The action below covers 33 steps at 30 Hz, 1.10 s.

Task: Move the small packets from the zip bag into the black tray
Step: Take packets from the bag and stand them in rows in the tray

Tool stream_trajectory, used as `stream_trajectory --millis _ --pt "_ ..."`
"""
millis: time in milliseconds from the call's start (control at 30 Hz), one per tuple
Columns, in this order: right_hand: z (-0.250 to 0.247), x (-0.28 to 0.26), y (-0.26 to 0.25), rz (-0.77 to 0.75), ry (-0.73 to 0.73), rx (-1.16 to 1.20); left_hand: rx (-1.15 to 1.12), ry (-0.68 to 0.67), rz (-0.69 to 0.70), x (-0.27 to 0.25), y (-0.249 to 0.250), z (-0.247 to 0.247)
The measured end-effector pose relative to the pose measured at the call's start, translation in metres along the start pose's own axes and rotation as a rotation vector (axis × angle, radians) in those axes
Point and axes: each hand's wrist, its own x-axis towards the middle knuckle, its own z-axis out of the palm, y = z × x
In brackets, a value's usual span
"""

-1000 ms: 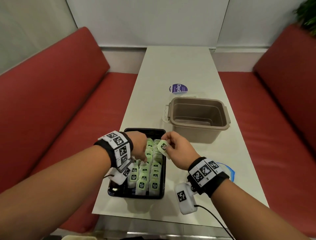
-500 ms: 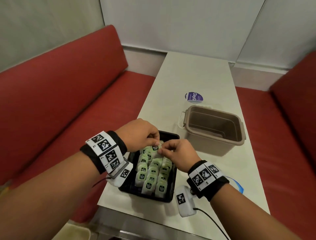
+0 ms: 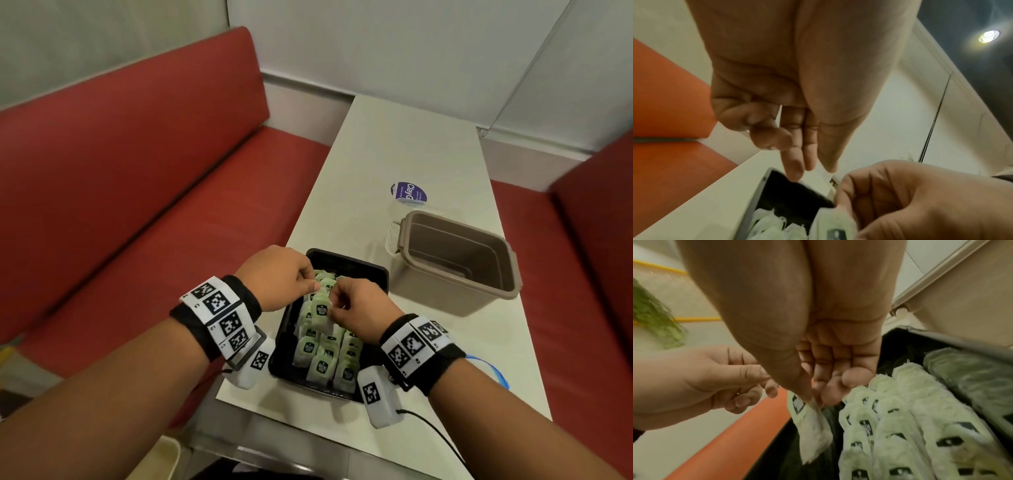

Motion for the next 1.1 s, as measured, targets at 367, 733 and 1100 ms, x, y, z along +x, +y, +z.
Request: stream_trajectory --millis 367,733,1100 --pt "0.043 0.032 -0.029 0.161 -0.598 -0.363 -0.141 -0.166 -0.232 -0.009 -0.037 0.041" --pt "0.063 0.062 -0.035 0.196 -0.786 -0.708 -0.33 -0.236 -0.289 -0.009 -0.04 0.043" --pt "0.043 0.054 -0.039 0.168 -0.658 -0.631 -0.203 -0.262 -0.316 -0.015 -0.031 0.031"
